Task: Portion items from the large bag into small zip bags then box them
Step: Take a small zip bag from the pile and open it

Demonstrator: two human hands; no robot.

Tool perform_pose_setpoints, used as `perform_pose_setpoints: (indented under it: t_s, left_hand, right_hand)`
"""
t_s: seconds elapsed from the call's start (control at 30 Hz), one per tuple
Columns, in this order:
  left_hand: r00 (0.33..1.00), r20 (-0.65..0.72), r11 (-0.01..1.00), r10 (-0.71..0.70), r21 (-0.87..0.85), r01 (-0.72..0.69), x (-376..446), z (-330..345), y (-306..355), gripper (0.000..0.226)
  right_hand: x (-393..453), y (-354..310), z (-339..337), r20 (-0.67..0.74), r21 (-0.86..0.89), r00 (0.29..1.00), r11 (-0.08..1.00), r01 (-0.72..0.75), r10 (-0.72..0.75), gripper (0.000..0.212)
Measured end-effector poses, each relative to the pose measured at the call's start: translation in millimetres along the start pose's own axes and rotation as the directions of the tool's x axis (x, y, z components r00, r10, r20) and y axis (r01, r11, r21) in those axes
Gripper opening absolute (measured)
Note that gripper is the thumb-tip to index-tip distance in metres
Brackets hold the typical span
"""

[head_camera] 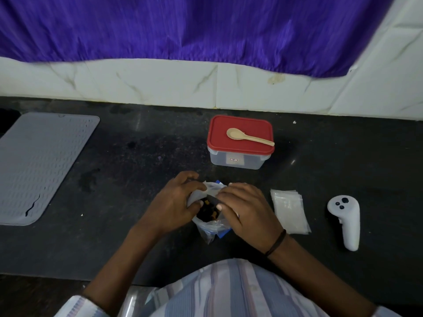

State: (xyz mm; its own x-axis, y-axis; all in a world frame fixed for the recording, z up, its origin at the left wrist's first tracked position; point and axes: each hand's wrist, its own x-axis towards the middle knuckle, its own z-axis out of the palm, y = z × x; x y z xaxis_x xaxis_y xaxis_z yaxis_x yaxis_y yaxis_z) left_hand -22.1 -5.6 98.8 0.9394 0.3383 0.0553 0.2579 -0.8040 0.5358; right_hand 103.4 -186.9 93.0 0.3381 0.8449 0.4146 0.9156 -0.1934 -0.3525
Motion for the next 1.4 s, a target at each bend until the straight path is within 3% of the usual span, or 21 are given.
perform_pose_setpoints:
  t_s: [0.13, 0.27, 0.37, 0.53, 0.67, 0.9, 1.0, 1.1, 1.27, 1.4]
  left_hand:
    - [0.997, -0.082, 1.000, 0.012, -0.009, -0.012, -0.9, 3.8, 2.0, 0.034]
    - [0.980, -0.197, 0.999, 0.002, -0.033, -0.009, 2.2, 4.9, 7.2, 0.025]
    - [0.962, -0.273, 0.997, 0.026, -0.058, -0.043, 8.2, 2.9, 21.2, 0.018]
    - [0.975, -0.205, 0.992, 0.092, -0.064, -0.107, 28.8, 8.6, 40.5, 0.014]
    - [0.977, -0.161, 0.985, 0.140, -0.081, -0.155, 41.9, 16.3, 50.0, 0.010]
    - [0.978, -0.067, 0.976, 0.197, -0.079, -0.202, 57.4, 25.7, 70.1, 0.010]
    - [0.977, -0.046, 0.974, 0.207, -0.083, -0.210, 61.1, 29.5, 76.3, 0.011]
    - [0.978, -0.039, 0.969, 0.207, -0.126, -0.210, 64.4, 34.4, 79.1, 0.012]
    - [0.989, -0.083, 0.925, 0.124, -0.351, -0.145, 67.8, 38.8, 86.4, 0.014]
    - [0.995, 0.073, 0.845, 0.072, -0.534, -0.022, 68.3, 29.6, 94.3, 0.016]
  right_hand:
    - [-13.3, 23.8, -11.7, -0.078, -0.011, 0.957, 0.960, -0.280, 0.279, 0.023]
    - [-39.6, 68.6, -28.4, 0.016, -0.197, 0.779, 0.766, -0.612, 0.627, 0.034]
    - [-60.4, 92.0, -34.0, 0.072, -0.341, 0.664, 0.644, -0.684, 0.744, 0.043]
    - [-76.0, 107.8, -32.5, 0.102, -0.294, 0.552, 0.555, -0.778, 0.828, 0.047]
    - [-79.7, 116.8, -24.0, 0.090, -0.161, 0.550, 0.557, -0.814, 0.830, 0.039]
    - [-86.1, 118.2, -19.0, -0.078, 0.089, 0.484, 0.489, -0.868, 0.872, 0.025]
    - [-88.1, 110.4, -22.4, -0.200, 0.121, 0.493, 0.521, -0.845, 0.847, 0.016]
    - [-78.5, 97.1, -36.0, -0.183, 0.342, 0.466, 0.501, -0.795, 0.866, 0.016]
    - [-53.4, 71.1, -59.8, -0.025, 0.570, 0.641, 0.538, -0.621, 0.767, 0.014]
    - [-34.4, 52.3, -67.5, 0.069, 0.719, 0.732, 0.475, -0.507, 0.678, 0.015]
